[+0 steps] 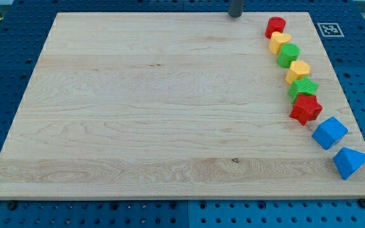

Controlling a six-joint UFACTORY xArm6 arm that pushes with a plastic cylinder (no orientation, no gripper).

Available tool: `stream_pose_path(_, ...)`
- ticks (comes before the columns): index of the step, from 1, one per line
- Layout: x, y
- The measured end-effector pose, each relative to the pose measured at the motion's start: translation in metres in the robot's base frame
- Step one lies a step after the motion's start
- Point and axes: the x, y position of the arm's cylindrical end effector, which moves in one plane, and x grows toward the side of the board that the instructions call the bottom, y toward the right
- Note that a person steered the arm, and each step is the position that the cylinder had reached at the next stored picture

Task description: Nudge the green star along with red star down a bit

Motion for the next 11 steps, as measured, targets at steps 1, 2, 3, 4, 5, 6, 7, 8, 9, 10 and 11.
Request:
stream_pose_path(1, 0.000, 0.011)
stream_pose_path(2, 0.000, 0.051)
stream_pose_path(3, 0.003, 0.090)
stream_pose_path(4, 0.034, 0.107)
stream_pose_path(5, 0.075, 0.129)
stream_pose_path(6, 0.116, 0.152)
stream_pose_path(7, 0.160, 0.163)
stream_pose_path(8, 0.200, 0.160)
stream_pose_path(9, 0.228, 0.136)
stream_pose_path(10, 0.236, 0.121)
stream_pose_path(11, 0.236, 0.121)
